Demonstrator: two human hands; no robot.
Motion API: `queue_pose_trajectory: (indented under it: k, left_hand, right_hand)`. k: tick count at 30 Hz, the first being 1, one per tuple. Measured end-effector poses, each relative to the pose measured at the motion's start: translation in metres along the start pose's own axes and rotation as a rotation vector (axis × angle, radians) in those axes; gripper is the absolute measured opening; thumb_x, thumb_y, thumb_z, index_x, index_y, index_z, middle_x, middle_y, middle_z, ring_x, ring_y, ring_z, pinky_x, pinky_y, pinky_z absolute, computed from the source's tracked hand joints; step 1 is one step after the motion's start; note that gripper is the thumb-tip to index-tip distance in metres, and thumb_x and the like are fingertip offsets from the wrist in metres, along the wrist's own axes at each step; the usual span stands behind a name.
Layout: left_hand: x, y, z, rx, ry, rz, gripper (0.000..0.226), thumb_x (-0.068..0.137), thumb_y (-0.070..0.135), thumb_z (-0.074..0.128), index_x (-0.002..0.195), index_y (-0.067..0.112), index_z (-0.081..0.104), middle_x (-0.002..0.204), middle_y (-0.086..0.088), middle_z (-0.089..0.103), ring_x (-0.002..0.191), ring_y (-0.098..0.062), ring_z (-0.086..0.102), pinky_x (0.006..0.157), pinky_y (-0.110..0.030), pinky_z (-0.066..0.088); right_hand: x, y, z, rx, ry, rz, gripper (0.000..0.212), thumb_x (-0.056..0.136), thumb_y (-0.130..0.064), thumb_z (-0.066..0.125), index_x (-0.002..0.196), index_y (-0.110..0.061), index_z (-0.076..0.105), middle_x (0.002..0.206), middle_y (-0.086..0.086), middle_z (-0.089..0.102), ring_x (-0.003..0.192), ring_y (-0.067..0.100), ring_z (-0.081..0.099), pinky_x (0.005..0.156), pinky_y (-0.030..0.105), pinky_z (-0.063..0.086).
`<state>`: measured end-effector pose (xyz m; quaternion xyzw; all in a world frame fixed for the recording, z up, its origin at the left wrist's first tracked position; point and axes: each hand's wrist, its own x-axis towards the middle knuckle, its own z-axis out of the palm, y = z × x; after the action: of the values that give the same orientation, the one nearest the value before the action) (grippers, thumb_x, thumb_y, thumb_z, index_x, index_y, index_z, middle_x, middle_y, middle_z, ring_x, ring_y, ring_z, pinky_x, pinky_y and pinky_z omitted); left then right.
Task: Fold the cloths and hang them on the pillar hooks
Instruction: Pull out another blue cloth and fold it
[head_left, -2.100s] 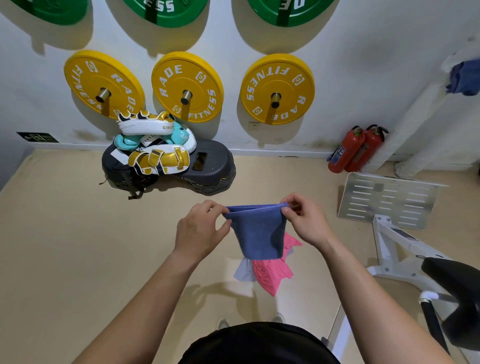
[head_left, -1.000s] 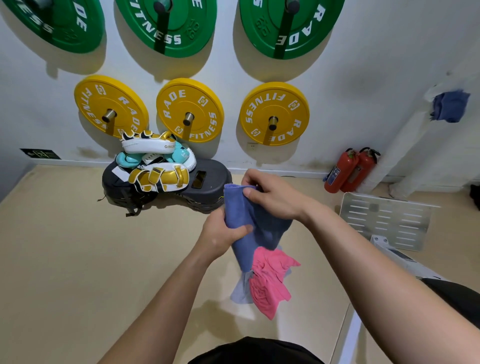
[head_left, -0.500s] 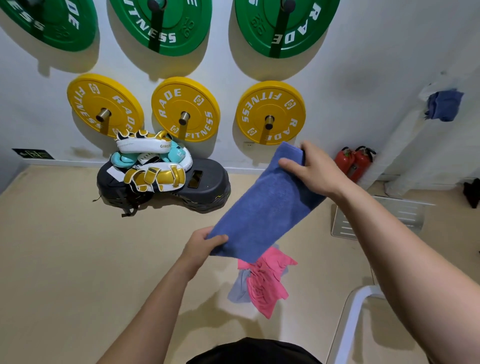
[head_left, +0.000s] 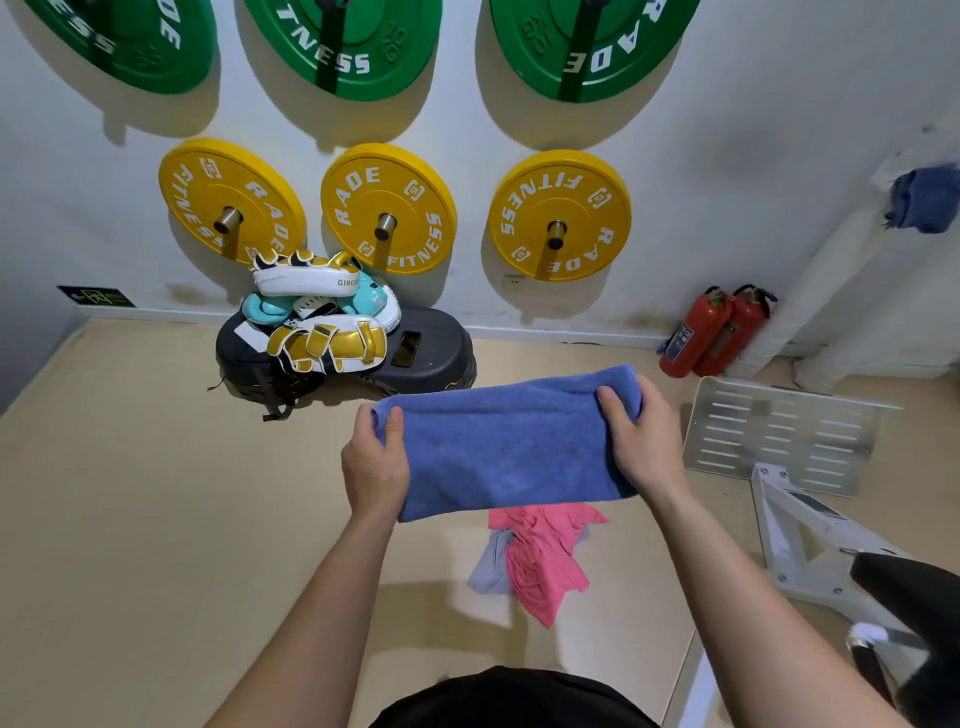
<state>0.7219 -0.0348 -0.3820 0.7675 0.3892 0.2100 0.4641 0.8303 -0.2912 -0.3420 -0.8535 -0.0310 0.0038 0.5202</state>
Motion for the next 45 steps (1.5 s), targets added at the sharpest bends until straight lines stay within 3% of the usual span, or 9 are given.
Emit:
queue_pose_trajectory:
  k: [6, 16, 21, 31, 35, 38, 41, 43, 45]
  left_hand:
    - [0.004, -0.008, 0.008, 0.397, -0.100, 0.057, 0.032, 0.101, 0.052, 0.039, 0.099, 0.022, 0.049, 0.084, -0.002, 0.061, 0.078, -0.027, 0.057, 0.064, -0.035, 0.045]
    - [-0.034, 0.001, 0.044, 0.113, -0.312, -0.056, 0.034, 0.101, 0.034, 0.049, 0.083, 0.005, 0.050, 0.078, -0.005, 0.060, 0.071, -0.022, 0.052, 0.060, -0.034, 0.040]
    - [-0.052, 0.015, 0.059, 0.027, -0.423, -0.045, 0.032, 0.097, 0.033, 0.056, 0.083, 0.004, 0.059, 0.081, -0.015, 0.066, 0.069, -0.020, 0.053, 0.062, -0.033, 0.043]
    - [-0.060, 0.030, 0.051, 0.013, -0.547, 0.011, 0.030, 0.082, 0.042, 0.058, 0.085, 0.014, 0.070, 0.075, -0.008, 0.066, 0.075, -0.033, 0.063, 0.070, -0.049, 0.058]
    - [-0.056, 0.037, 0.042, -0.064, -0.664, -0.038, 0.025, 0.087, 0.013, 0.054, 0.089, 0.022, 0.077, 0.064, 0.001, 0.063, 0.060, -0.017, 0.061, 0.070, -0.048, 0.063]
    - [-0.048, 0.044, 0.033, -0.125, -0.805, -0.093, 0.040, 0.086, 0.007, 0.049, 0.105, 0.028, 0.077, 0.087, -0.005, 0.076, 0.078, -0.017, 0.070, 0.076, -0.041, 0.063]
    - [-0.042, 0.048, 0.025, -0.168, -0.922, -0.122, 0.042, 0.089, 0.000, 0.051, 0.115, 0.024, 0.073, 0.101, -0.008, 0.076, 0.085, -0.011, 0.070, 0.067, -0.023, 0.058]
    - [-0.037, 0.044, 0.023, -0.165, -0.926, -0.135, 0.037, 0.089, 0.001, 0.056, 0.115, 0.023, 0.071, 0.098, -0.007, 0.077, 0.083, -0.010, 0.069, 0.067, -0.025, 0.055]
    - [-0.029, 0.036, 0.023, -0.087, -0.771, -0.057, 0.021, 0.085, 0.010, 0.068, 0.100, 0.024, 0.072, 0.088, -0.003, 0.075, 0.076, -0.012, 0.067, 0.070, -0.033, 0.053]
  right_hand:
    - [-0.007, 0.031, 0.004, -0.236, 0.060, 0.052, 0.026, 0.098, -0.037, 0.053, 0.077, -0.024, 0.045, 0.076, -0.005, 0.056, 0.074, 0.024, 0.052, 0.065, 0.036, 0.038]
    - [-0.036, 0.039, 0.039, -0.072, -0.050, 0.184, 0.025, 0.097, -0.025, 0.053, 0.080, -0.007, 0.054, 0.076, 0.005, 0.061, 0.072, 0.025, 0.055, 0.064, 0.034, 0.038]
    - [-0.047, 0.024, 0.054, -0.033, -0.218, 0.153, 0.012, 0.093, -0.017, 0.053, 0.092, -0.011, 0.063, 0.087, 0.002, 0.066, 0.080, 0.018, 0.060, 0.071, 0.034, 0.046]
    - [-0.057, 0.020, 0.064, -0.003, -0.386, 0.097, 0.019, 0.091, -0.024, 0.052, 0.101, -0.027, 0.068, 0.098, -0.002, 0.066, 0.094, 0.014, 0.058, 0.079, 0.028, 0.045]
    - [-0.054, 0.016, 0.060, 0.123, -0.458, 0.118, 0.018, 0.080, -0.031, 0.057, 0.095, -0.033, 0.067, 0.101, -0.001, 0.065, 0.095, 0.016, 0.063, 0.084, 0.039, 0.054]
    - [-0.050, 0.017, 0.057, 0.089, -0.486, 0.068, 0.024, 0.077, -0.033, 0.071, 0.101, -0.036, 0.065, 0.105, -0.004, 0.064, 0.097, 0.011, 0.063, 0.082, 0.031, 0.055]
    - [-0.044, 0.017, 0.054, 0.014, -0.466, 0.057, 0.031, 0.078, -0.037, 0.075, 0.107, -0.033, 0.065, 0.102, -0.005, 0.066, 0.088, 0.010, 0.064, 0.075, 0.026, 0.054]
    - [-0.038, 0.015, 0.052, 0.009, -0.441, 0.070, 0.017, 0.086, -0.027, 0.069, 0.103, -0.028, 0.067, 0.093, -0.004, 0.070, 0.073, 0.011, 0.063, 0.069, 0.028, 0.051]
    - [-0.033, 0.010, 0.047, 0.039, -0.454, 0.095, 0.013, 0.089, -0.017, 0.061, 0.096, -0.026, 0.068, 0.086, 0.001, 0.070, 0.066, 0.012, 0.059, 0.066, 0.030, 0.047]
